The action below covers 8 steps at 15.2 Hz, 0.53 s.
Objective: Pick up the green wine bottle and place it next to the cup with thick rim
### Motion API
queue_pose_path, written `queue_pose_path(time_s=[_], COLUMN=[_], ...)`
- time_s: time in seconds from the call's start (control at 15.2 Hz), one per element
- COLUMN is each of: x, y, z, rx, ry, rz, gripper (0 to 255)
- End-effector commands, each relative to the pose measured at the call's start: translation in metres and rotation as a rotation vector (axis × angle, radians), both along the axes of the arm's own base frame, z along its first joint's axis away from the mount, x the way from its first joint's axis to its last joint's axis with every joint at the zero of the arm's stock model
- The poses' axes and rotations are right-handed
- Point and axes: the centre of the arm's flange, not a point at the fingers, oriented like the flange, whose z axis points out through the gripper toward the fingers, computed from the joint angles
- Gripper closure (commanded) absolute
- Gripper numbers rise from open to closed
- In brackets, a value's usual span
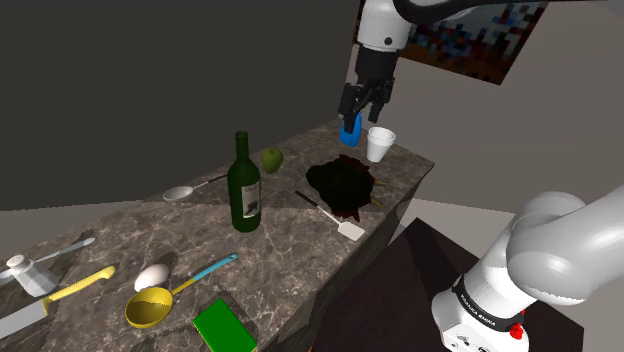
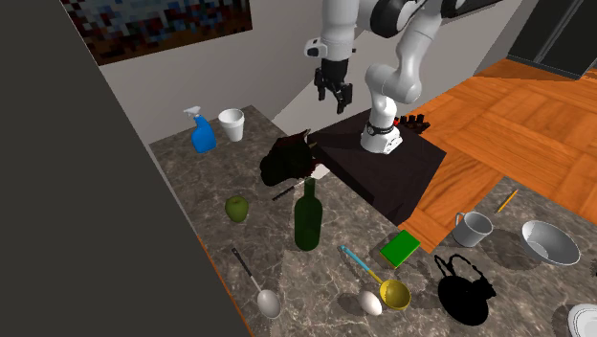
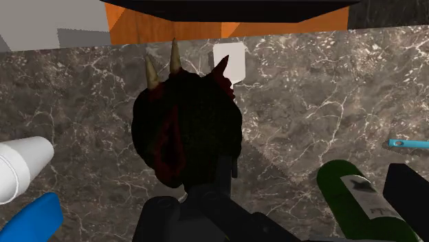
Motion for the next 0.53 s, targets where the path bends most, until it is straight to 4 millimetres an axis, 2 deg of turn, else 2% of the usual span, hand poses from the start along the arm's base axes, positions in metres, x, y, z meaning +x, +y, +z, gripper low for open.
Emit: queue_pose_path(time_s=[0.0, 0.46], x=[0.018, 0.08], y=[0.017, 0.076], z=[-0.005, -0.026], rx=[0.003, 0.008], ry=[-0.01, -0.042], rz=[0.002, 0.011], gripper=[0, 0])
